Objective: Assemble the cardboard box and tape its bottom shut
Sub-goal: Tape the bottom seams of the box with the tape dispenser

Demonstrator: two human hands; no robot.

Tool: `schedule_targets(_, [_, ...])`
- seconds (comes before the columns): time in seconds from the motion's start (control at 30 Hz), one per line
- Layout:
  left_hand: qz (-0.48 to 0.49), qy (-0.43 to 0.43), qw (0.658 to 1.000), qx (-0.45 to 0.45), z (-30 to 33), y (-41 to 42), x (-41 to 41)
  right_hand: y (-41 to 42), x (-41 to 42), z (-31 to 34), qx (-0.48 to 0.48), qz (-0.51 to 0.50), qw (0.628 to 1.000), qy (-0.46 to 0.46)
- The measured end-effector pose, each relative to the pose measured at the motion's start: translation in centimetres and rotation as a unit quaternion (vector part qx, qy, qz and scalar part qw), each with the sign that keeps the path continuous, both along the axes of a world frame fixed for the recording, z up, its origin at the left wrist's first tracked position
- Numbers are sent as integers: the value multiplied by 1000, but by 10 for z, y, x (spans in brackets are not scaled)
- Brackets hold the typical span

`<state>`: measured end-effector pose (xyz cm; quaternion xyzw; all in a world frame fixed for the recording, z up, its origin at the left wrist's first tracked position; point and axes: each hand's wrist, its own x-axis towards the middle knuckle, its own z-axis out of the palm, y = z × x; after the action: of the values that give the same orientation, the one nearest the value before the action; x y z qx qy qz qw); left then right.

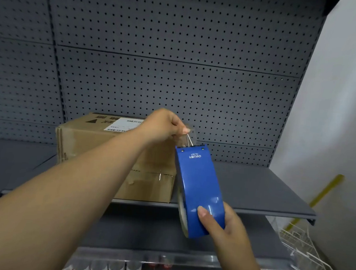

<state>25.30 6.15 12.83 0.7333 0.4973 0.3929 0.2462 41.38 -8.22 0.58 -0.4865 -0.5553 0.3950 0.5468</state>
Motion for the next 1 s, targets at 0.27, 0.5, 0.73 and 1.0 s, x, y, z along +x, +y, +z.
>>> schedule_targets(0.27, [39,34,998,31,-2,8,1,-3,-16,-17,-18,-17,999,31])
schedule_targets(0.5, [34,102,992,64,-7,24,8,2,-27,-19,-42,-36,997,47])
schedule_targets(0.73, [41,114,990,67,-12,34,-2,8,-36,-22,-49,-36,996,62])
schedule_targets(1.0, [52,117,990,64,-19,41,-1,14,-42,-26,-58,-35,995,70])
